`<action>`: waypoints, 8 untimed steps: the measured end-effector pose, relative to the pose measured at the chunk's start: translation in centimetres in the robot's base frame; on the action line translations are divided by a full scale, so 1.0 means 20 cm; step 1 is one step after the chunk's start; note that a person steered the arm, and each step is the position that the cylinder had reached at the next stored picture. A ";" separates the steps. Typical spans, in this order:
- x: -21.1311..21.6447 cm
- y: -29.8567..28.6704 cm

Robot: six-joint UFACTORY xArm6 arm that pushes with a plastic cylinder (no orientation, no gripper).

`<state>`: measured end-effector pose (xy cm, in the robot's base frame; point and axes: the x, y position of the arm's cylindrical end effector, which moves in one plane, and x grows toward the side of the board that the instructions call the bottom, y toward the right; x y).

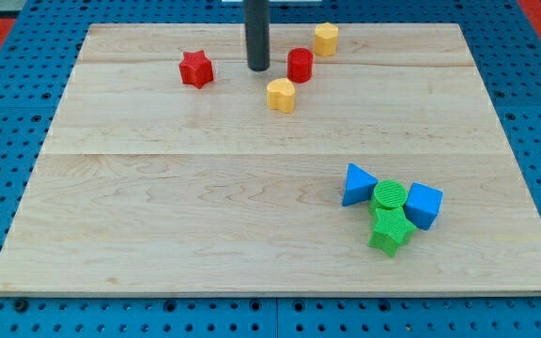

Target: Move the red circle towards the top right of the board

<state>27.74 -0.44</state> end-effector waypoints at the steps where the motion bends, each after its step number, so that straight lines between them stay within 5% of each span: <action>1: 0.17 0.27; 4: 0.07 0.22; 8: 0.05 0.72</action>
<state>28.66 13.86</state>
